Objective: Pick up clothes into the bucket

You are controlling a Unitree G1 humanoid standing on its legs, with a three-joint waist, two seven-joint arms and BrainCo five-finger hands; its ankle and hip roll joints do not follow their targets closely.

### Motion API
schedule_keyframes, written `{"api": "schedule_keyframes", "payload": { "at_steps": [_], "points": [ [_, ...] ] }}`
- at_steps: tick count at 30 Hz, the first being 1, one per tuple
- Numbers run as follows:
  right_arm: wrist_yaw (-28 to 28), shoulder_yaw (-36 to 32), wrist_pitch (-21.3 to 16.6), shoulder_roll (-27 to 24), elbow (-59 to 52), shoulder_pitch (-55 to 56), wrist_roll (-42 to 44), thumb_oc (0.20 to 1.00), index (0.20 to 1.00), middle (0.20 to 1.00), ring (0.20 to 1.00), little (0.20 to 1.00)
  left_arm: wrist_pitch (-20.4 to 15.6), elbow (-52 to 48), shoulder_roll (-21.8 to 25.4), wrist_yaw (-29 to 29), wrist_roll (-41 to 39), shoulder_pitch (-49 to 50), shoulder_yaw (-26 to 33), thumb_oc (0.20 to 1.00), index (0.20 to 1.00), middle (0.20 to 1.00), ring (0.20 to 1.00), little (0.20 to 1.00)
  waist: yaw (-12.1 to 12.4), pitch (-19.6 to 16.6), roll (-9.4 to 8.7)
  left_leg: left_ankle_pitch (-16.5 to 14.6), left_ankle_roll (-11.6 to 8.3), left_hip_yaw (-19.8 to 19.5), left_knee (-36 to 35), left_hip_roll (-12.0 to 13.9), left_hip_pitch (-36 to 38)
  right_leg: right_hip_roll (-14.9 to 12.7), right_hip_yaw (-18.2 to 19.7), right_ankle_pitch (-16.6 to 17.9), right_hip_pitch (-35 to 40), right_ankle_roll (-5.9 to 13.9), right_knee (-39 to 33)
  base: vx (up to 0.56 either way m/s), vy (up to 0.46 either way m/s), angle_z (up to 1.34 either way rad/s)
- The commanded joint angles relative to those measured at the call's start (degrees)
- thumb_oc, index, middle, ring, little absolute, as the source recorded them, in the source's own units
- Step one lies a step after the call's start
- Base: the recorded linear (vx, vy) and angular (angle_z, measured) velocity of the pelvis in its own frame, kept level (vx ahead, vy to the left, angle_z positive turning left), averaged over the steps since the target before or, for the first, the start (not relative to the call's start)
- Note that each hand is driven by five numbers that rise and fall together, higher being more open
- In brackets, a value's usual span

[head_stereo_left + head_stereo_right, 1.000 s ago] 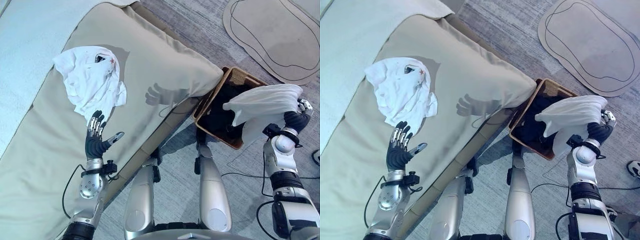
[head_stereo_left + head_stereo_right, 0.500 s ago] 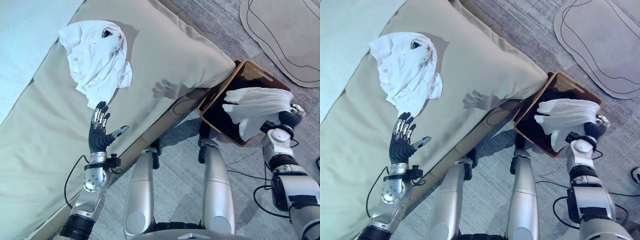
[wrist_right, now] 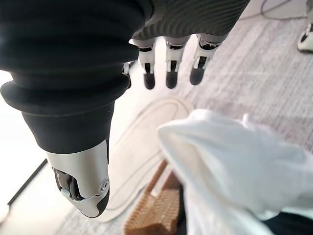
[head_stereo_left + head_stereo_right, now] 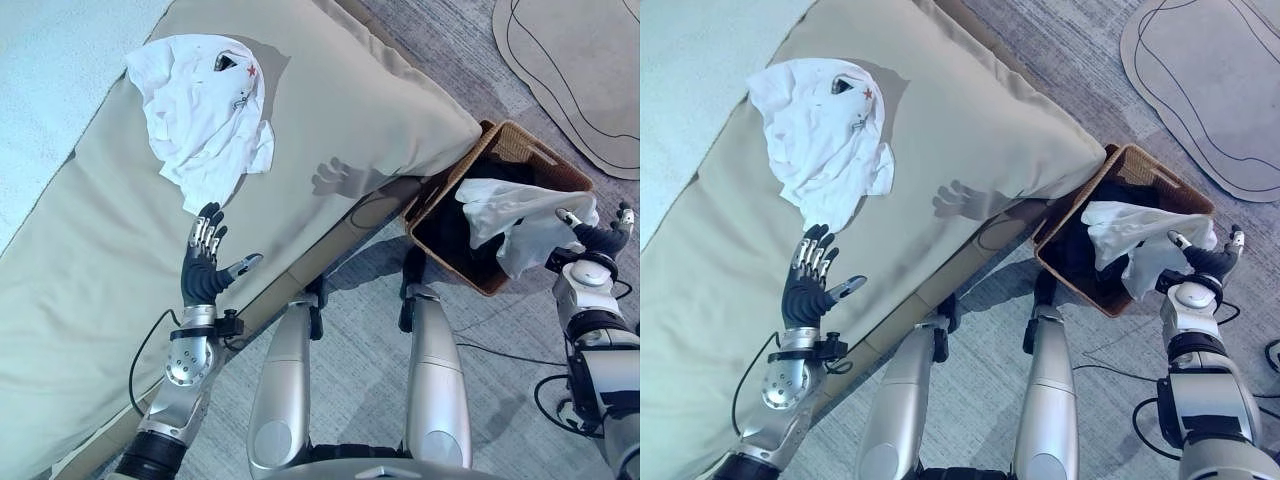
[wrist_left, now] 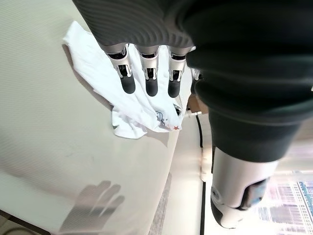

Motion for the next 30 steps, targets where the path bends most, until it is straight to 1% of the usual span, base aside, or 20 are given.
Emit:
{"api": "schedule_keyframes", "payload": {
  "at_steps": [1,4,8,9,10,12,14,16,18,19,21,23,24,25,26,27,28,29,30],
  "points": [
    [-0.20,1.34,-1.16,-1.75,0.28,1.16,-1.08,1.000,1.000,1.000,1.000,1.000,-2.09,-1.66,0.17,-0.67,-0.90,1.39,2.85,1.000,1.000,1.000,1.000,1.000,-1.86,-3.49,-0.95,-1.60,-1.50,-1.69,2.06,0.63,0.01,-2.14,-0.22,0.28,6.02,3.00,-2.71,0.00,0.000,0.00],
    [-0.06,1.74,-1.28,-1.36,-0.80,1.26,-1.56,1.000,1.000,1.000,1.000,1.000,-2.15,-1.00,-0.23,-0.96,-1.23,0.94,3.13,1.000,1.000,1.000,1.000,1.000,-1.89,-3.60,-1.17,-0.38,-1.61,-1.82,-0.69,0.39,1.64,-2.39,-0.81,1.53,7.65,3.39,-5.30,0.01,0.004,0.04],
    [-0.52,1.78,-1.60,-0.56,-2.01,0.09,-1.64,1.000,1.000,1.000,1.000,1.000,-2.10,-0.37,-0.44,-1.46,-1.06,0.56,3.17,1.000,1.000,1.000,1.000,1.000,-1.34,-3.92,-1.28,1.87,-2.09,-2.26,-5.10,0.21,4.26,-2.79,-2.17,3.18,10.92,3.93,-9.23,0.00,-0.002,0.05],
    [-0.53,1.78,-1.59,-0.55,-2.03,0.09,-1.65,1.000,1.000,1.000,1.000,1.000,-2.10,-0.36,-0.44,-1.46,-1.06,0.54,3.17,1.000,1.000,1.000,1.000,1.000,-1.38,-3.84,-1.27,1.92,-2.09,-2.30,-5.20,0.20,4.39,-2.79,-2.23,3.22,11.08,3.93,-9.33,0.01,-0.015,0.07],
    [-0.72,2.11,-1.79,0.53,-3.14,0.19,-2.03,1.000,1.000,1.000,1.000,1.000,-1.89,0.64,-0.72,-1.51,-0.81,0.13,3.04,1.000,1.000,1.000,1.000,1.000,-1.20,-4.14,-1.57,2.61,-2.24,-2.37,-6.88,0.41,5.71,-2.89,-3.06,3.75,12.70,4.05,-10.97,0.01,-0.005,0.10],
    [-0.88,2.03,-1.90,1.16,-3.83,0.86,-2.21,1.000,1.000,1.000,1.000,1.000,-1.81,1.15,-0.84,-1.56,-0.67,-0.20,2.86,1.000,1.000,1.000,1.000,1.000,-1.16,-4.17,-1.74,3.06,-2.38,-2.60,-7.71,0.40,6.65,-2.94,-3.62,4.05,13.91,4.14,-11.70,0.02,-0.020,0.12],
    [-0.93,2.23,-1.96,3.57,-6.27,3.69,-3.33,1.000,1.000,1.000,1.000,1.000,-1.09,3.29,-1.39,-1.19,-0.18,-0.71,3.13,1.000,1.000,1.000,1.000,1.000,-1.29,-4.79,-2.35,4.35,-2.57,-3.25,-10.10,0.59,8.59,-2.88,-4.36,4.92,16.34,4.33,-13.72,0.04,-0.057,0.13],
    [-0.84,2.36,-2.11,5.83,-9.20,7.21,-4.70,1.000,1.000,1.000,1.000,1.000,-0.58,4.78,-1.73,-0.71,0.84,-1.02,3.65,1.000,1.000,1.000,1.000,1.000,-1.38,-5.30,-2.82,4.69,-2.69,-3.82,-11.84,0.96,10.92,-2.75,-5.32,4.87,18.78,4.42,-14.66,0.07,-0.073,0.19],
    [-0.44,1.58,-2.74,9.51,-16.76,14.14,-6.58,1.000,1.000,1.000,1.000,1.000,0.14,7.24,-2.13,0.88,3.44,-1.55,5.04,1.000,1.000,1.000,1.000,1.000,-1.92,-6.31,-3.66,6.42,-3.04,-4.81,-15.15,1.30,13.73,-2.46,-6.84,5.28,21.90,4.48,-16.51,0.08,-0.101,0.22],
    [0.07,0.97,-2.98,10.57,-19.02,16.46,-6.63,1.000,1.000,1.000,1.000,1.000,0.38,8.28,-2.26,1.32,4.23,-2.03,5.37,1.000,1.000,1.000,1.000,1.000,-2.01,-6.58,-3.99,6.44,-3.21,-5.17,-15.86,1.47,14.78,-2.29,-7.35,5.00,23.22,4.48,-16.93,0.08,-0.116,0.18],
    [1.09,0.11,-3.65,12.88,-25.42,22.21,-7.85,1.000,1.000,1.000,1.000,1.000,1.20,11.71,-2.50,2.31,5.76,-2.85,6.56,1.000,1.000,1.000,1.000,1.000,-2.33,-7.51,-4.60,8.12,-3.87,-6.43,-18.29,1.92,16.79,-1.99,-9.31,5.02,25.97,4.56,-18.28,0.07,-0.134,0.17],
    [2.46,-0.28,-4.47,14.38,-30.36,26.82,-8.59,1.000,1.000,1.000,1.000,1.000,1.75,14.08,-2.56,3.26,7.69,-3.87,7.15,1.000,1.000,1.000,1.000,1.000,-2.82,-7.98,-5.11,8.36,-4.34,-7.67,-18.20,2.41,17.71,-1.54,-10.76,4.13,28.16,4.27,-18.25,0.08,-0.165,0.40],
    [3.23,-0.42,-5.08,15.34,-34.38,29.79,-9.09,1.000,1.000,1.000,1.000,1.000,2.15,16.29,-2.85,3.84,8.35,-4.72,7.68,1.000,1.000,1.000,1.000,1.000,-3.02,-8.45,-5.97,7.53,-4.73,-7.99,-15.75,2.89,17.94,-1.03,-11.71,2.96,30.61,3.55,-19.05,0.09,-0.149,0.61],
    [3.46,-0.60,-5.56,15.99,-35.62,30.46,-8.82,1.000,1.000,1.000,1.000,1.000,2.30,16.87,-2.77,4.28,8.80,-4.95,7.87,1.000,1.000,1.000,1.000,1.000,-3.05,-8.49,-6.34,6.96,-4.95,-8.16,-14.11,2.76,17.89,-0.91,-12.31,2.83,31.91,3.33,-19.61,0.08,-0.101,0.46],
    [3.46,-0.63,-5.54,16.04,-35.70,30.54,-8.84,1.000,1.000,1.000,1.000,1.000,2.29,16.89,-2.73,4.31,8.82,-4.95,7.84,1.000,1.000,1.000,1.000,1.000,-3.08,-8.38,-6.33,6.80,-4.96,-8.25,-13.85,2.76,17.90,-0.87,-12.42,2.84,32.14,3.33,-19.71,0.03,-0.001,0.30],
    [3.67,-0.80,-5.74,16.72,-38.66,31.74,-9.18,1.000,1.000,1.000,1.000,1.000,2.63,18.60,-2.98,4.88,9.63,-6.35,7.62,1.000,1.000,1.000,1.000,1.000,-2.79,-8.67,-6.89,7.09,-5.41,-7.51,-12.25,3.03,17.25,-1.35,-13.73,2.72,33.72,3.56,-20.68,0.01,0.016,0.13],
    [3.63,-0.85,-5.66,16.76,-38.80,31.83,-9.25,1.000,1.000,1.000,1.000,1.000,2.62,18.64,-2.98,4.91,9.65,-6.38,7.57,1.000,1.000,1.000,1.000,1.000,-2.81,-8.66,-6.88,7.13,-5.43,-7.58,-12.30,3.02,17.28,-1.33,-13.81,2.76,33.81,3.55,-20.79,0.01,0.075,0.16],
    [2.80,-0.70,-6.08,16.53,-39.00,31.67,-9.85,1.000,1.000,1.000,1.000,1.000,2.85,19.60,-3.01,5.72,10.27,-7.24,7.00,1.000,1.000,1.000,1.000,1.000,-2.53,-8.85,-6.64,8.35,-5.27,-7.96,-13.55,2.86,16.86,-1.48,-13.86,3.21,33.40,3.86,-20.42,0.04,0.159,0.15],
    [3.33,-0.58,-6.02,16.83,-39.95,31.33,-9.82,1.000,1.000,1.000,1.000,1.000,2.96,20.05,-3.05,5.91,11.08,-7.12,7.19,1.000,1.000,1.000,1.000,1.000,-2.44,-9.43,-6.32,7.99,-4.71,-8.43,-14.97,2.23,17.43,-1.89,-13.48,3.35,32.57,4.20,-19.70,0.08,0.224,0.13]
  ]
}}
